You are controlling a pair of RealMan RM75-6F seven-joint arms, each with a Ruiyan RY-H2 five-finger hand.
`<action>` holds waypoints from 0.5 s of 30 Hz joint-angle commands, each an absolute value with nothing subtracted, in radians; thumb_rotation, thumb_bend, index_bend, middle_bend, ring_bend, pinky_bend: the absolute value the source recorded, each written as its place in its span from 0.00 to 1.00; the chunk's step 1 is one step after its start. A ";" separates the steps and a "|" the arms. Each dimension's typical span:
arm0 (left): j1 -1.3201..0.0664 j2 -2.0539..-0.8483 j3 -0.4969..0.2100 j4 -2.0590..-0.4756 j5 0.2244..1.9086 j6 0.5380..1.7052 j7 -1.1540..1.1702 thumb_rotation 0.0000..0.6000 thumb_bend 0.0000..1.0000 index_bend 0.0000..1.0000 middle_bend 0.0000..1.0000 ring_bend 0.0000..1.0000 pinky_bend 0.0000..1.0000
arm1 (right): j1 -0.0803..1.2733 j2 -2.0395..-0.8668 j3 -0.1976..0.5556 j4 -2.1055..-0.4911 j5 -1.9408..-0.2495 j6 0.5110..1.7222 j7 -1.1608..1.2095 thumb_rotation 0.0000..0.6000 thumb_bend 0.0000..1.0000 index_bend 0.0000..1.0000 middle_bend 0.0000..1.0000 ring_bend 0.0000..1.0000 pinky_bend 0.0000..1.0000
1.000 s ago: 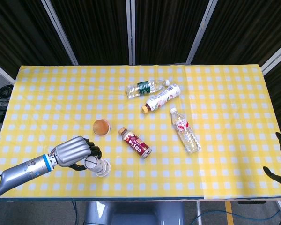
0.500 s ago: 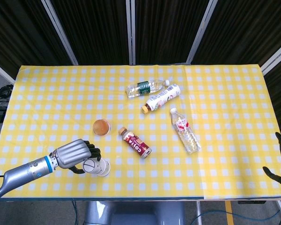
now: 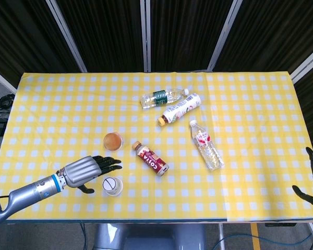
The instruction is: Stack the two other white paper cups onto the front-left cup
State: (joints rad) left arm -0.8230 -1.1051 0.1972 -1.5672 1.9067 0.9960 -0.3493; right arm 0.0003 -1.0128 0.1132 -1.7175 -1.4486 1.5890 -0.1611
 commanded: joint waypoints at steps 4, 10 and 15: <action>-0.787 -1.104 0.174 -1.540 1.856 1.051 -0.355 1.00 0.16 0.00 0.00 0.00 0.02 | 0.000 -1.011 0.113 -1.718 -1.449 1.589 -0.158 1.00 0.00 0.00 0.00 0.00 0.00; -0.577 -1.120 0.045 -1.511 1.547 1.275 -0.217 1.00 0.13 0.00 0.00 0.00 0.00 | -0.001 -1.008 0.110 -1.723 -1.461 1.592 -0.151 1.00 0.00 0.00 0.00 0.00 0.00; -0.476 -1.117 0.010 -1.593 1.417 1.370 -0.091 1.00 0.12 0.00 0.00 0.00 0.00 | 0.000 -1.008 0.106 -1.726 -1.470 1.592 -0.149 1.00 0.00 0.00 0.00 0.00 0.00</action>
